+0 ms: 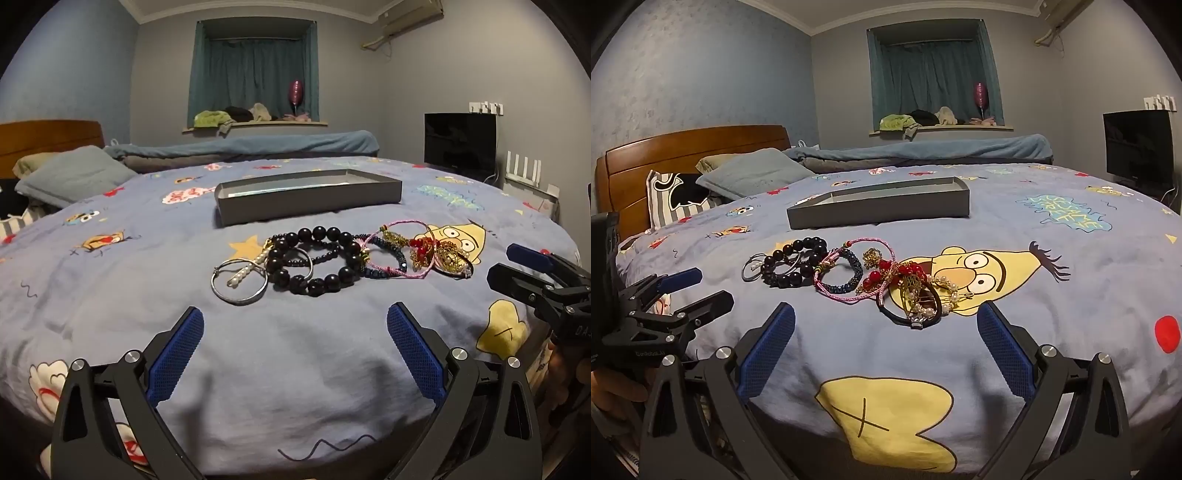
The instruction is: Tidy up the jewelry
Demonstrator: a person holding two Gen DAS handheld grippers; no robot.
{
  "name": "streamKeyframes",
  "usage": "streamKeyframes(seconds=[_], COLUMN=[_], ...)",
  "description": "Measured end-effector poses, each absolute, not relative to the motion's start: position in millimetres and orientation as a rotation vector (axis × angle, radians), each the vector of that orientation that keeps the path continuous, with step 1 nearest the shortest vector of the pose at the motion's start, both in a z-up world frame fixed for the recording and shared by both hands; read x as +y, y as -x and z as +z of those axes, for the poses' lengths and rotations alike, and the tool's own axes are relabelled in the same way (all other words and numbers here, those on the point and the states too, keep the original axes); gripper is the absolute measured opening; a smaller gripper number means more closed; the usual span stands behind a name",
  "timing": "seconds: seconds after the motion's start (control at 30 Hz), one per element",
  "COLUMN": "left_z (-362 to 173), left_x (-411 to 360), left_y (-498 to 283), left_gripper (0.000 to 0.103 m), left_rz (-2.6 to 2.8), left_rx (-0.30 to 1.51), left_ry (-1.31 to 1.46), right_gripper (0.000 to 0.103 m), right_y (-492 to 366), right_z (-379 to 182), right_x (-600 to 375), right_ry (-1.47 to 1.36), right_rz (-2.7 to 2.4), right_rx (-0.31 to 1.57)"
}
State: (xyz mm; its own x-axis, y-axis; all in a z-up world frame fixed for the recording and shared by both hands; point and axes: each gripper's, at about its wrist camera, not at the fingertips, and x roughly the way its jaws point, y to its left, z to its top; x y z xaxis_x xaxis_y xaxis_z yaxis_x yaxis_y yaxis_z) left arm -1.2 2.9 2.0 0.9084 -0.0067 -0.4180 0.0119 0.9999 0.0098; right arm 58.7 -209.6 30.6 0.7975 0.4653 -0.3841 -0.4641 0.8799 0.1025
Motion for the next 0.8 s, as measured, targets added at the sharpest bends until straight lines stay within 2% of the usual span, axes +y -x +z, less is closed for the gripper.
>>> streamKeyframes(seconds=[0.8], left_z=[4.8], left_x=[1.2], left_y=[4.4], left_gripper=[0.099], left_rz=[-0.024], left_rx=[0.435], left_ry=[-0.008], right_gripper=[0.098], right_y=[-58.4], right_z=[26.8], right_x=[-212.5], right_ry=[0.012], right_rz=[0.508], right_rx=[0.406])
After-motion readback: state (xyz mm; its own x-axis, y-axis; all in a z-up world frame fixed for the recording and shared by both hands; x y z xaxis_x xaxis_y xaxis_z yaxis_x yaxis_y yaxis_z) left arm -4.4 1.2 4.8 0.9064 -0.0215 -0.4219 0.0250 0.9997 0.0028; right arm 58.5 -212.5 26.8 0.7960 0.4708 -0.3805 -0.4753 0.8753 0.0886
